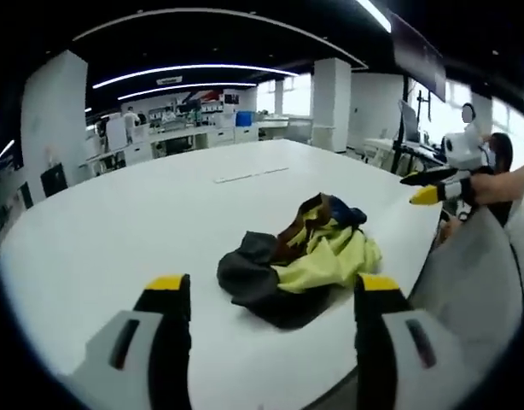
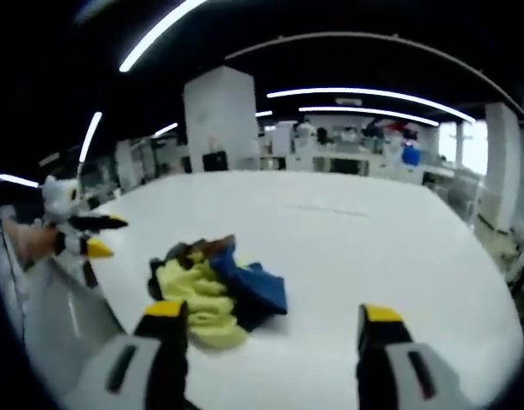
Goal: Fold the garment on the visible template until the final outline fits inside the template.
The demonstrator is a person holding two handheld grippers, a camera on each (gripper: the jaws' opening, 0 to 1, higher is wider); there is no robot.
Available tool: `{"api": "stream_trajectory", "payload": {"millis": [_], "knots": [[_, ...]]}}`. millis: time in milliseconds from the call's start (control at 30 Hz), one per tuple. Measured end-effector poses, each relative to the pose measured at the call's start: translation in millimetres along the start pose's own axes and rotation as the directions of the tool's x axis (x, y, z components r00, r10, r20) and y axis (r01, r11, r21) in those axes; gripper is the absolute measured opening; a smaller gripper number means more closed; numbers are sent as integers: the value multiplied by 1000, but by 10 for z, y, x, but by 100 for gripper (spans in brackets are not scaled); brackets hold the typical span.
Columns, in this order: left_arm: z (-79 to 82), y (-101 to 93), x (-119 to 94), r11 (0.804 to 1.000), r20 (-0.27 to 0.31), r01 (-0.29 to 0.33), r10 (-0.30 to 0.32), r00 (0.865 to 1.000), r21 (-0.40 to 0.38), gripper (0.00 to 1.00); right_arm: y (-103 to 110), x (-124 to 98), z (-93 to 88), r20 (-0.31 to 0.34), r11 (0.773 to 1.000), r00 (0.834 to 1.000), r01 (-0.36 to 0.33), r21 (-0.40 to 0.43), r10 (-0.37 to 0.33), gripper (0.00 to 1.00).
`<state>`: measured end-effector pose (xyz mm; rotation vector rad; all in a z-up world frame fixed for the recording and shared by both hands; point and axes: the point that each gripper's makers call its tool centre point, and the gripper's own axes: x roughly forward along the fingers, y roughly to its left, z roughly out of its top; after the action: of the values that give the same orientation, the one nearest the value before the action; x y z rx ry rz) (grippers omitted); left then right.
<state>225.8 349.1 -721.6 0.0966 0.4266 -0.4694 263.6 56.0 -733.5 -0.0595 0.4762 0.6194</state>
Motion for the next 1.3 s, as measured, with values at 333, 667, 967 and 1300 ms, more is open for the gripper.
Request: {"api": "stream_trajectory", "payload": {"millis": [333, 667, 967, 1300], "knots": [[177, 129, 320, 990, -23, 104, -102, 994, 96, 53, 123, 288, 402, -32, 974, 978, -210, -86, 207, 54], [-131, 61, 792, 960, -165, 255, -234, 958, 117, 33, 367, 596, 213, -191, 922, 925, -358, -148, 329, 52], [-230, 37, 1081, 944, -219, 302, -270, 937, 129, 16, 388, 798, 80, -261, 905, 894, -405, -126, 364, 38], [-242, 36, 1148, 927, -254, 339, -293, 922, 162, 13, 457, 906, -63, -316, 892, 861, -443, -84, 398, 17]]}}
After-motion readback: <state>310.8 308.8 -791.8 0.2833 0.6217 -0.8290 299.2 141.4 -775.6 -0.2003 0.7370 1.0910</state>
